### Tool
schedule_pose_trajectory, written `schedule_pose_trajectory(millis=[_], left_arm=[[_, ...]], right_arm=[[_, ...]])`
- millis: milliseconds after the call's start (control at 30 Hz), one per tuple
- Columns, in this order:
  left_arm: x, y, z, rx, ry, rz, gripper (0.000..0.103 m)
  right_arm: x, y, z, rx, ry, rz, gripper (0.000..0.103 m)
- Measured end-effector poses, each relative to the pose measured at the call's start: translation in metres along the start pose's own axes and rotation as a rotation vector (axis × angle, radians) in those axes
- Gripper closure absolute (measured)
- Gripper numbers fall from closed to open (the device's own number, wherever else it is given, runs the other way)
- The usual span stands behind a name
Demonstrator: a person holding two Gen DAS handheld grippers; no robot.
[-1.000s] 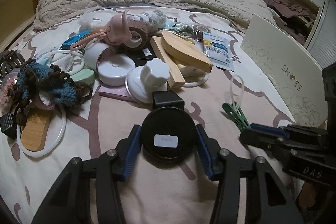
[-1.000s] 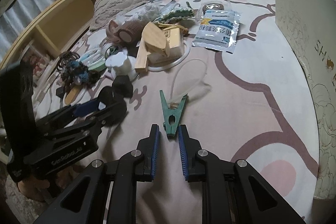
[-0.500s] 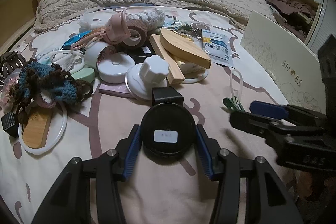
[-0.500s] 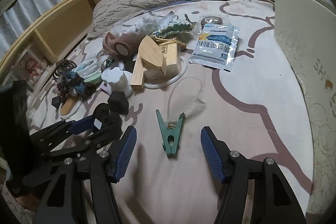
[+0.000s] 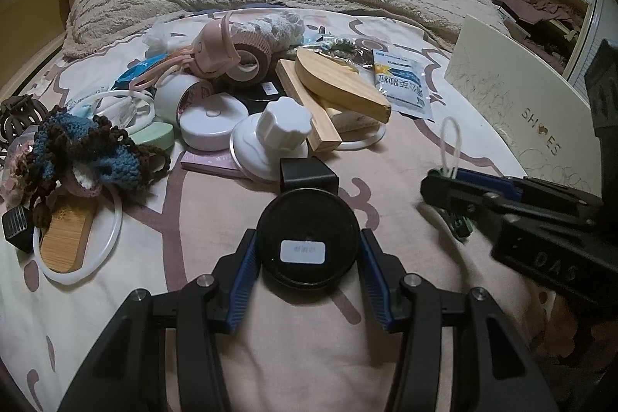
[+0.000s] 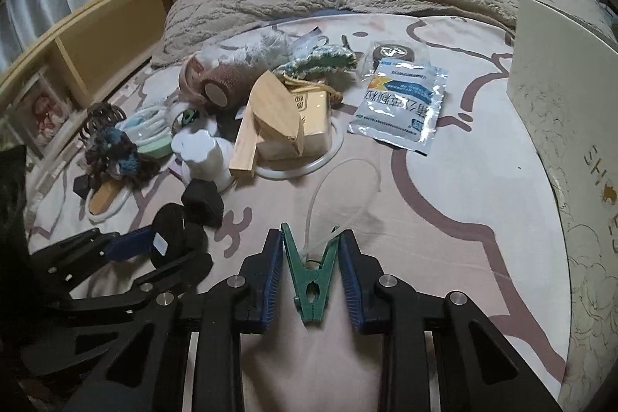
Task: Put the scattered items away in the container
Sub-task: 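Lift the green peg with the right tool while the left tool lifts the black jar, then carry the held peg and black jar over the white box with both tools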
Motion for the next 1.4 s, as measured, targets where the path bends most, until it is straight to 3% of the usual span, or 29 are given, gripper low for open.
schedule_pose_trajectory(millis=[267, 667, 1067, 1400], left_arm=[[-0.007, 0.002, -0.002, -0.017, -0.009, 0.012, 0.053], [-0.043, 0.02, 0.002, -0.002, -0.016, 0.096, 0.053], [-0.081, 0.056, 0.038, 0.075, -0.044, 0.198, 0.053], [-0.092, 0.1, 0.102, 0.124, -0.138, 0.249, 0.053]], right_arm=[[-0.011, 0.004, 0.001, 0.029, 0.032, 0.017, 0.073], [-0.041, 0.016, 0.007, 0.067, 0.054, 0.09, 0.073], [-0.117, 0.063, 0.024, 0.056, 0.03, 0.287, 0.073], [-0.178, 0.121, 0.07, 0.091, -0.042, 0.454, 0.073]])
Point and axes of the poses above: each gripper's, at about its wrist camera, not at the fingertips, and x roughly the way its jaws point, z to its right, y to its top, the point moved 7 cm from there along x, roughly the way its jaws point, and after that the axes turned 1 degree about z, right-handed, at the moved point
